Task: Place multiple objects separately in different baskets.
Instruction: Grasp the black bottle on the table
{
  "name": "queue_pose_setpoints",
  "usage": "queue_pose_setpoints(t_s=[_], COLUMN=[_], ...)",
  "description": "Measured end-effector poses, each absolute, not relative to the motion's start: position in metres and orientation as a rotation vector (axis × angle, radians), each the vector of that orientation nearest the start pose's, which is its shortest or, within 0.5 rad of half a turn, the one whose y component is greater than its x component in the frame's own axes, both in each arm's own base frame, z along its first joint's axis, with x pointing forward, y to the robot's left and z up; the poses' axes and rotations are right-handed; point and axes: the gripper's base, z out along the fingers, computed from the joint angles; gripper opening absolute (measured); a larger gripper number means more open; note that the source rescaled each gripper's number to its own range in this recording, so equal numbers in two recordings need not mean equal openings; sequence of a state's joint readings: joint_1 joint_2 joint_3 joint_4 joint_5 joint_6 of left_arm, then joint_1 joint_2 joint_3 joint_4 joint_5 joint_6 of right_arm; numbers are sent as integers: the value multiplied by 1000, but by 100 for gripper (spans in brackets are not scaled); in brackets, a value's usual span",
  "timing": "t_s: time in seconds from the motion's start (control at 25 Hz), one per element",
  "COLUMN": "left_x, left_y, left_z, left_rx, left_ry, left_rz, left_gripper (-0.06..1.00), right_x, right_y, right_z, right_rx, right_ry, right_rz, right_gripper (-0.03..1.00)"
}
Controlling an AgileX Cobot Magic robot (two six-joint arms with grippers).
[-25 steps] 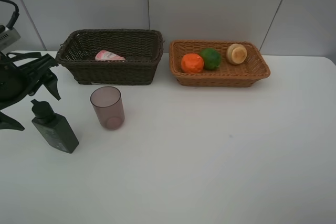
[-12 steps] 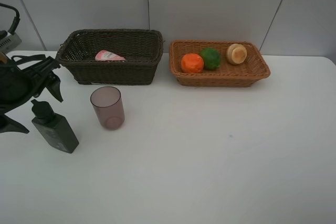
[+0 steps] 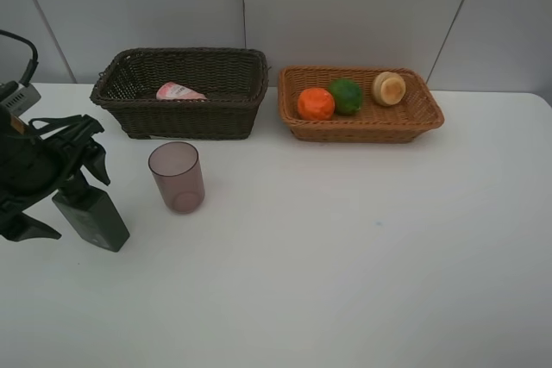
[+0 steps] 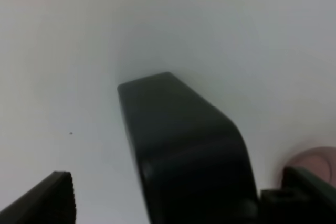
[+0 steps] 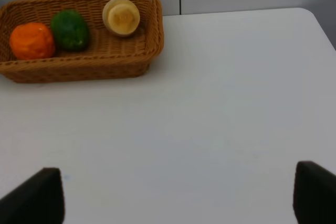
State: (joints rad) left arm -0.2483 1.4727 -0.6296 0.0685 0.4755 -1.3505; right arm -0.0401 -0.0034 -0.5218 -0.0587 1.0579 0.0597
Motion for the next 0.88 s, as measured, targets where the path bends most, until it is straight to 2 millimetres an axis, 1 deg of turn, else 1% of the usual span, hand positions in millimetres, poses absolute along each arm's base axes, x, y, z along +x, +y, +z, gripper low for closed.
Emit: queue_pose_setpoints(t_s=[0.04,0.12,0.16,0.24,0.28,0.88], left_x=[232,232,232,232,232,232], left_y=[-56,-56,-56,-56,-56,-56], left_z=[165,165,165,166,165,165], left_rx=[-1429,-1428,-1427,-1429,-1428,-1430], left_ry=[2477,2474,2471,2469,2470,2469], left_rz=[-309,-314,-317,-321,-319,-321], left_gripper=[97,88,79,56,48,49], right_x=[-8,-8,-8,-8,-8,-8], right_y=[-4,-4,-4,-4,-4,-4], right_z=[284,284,284,284,284,284], right_rx=[104,104,104,104,104,104], right_ry=[2013,2013,2013,2013,2013,2013], right_rz=[-57,-57,-57,-57,-57,-57], right_gripper=[88,88,88,88,88,88])
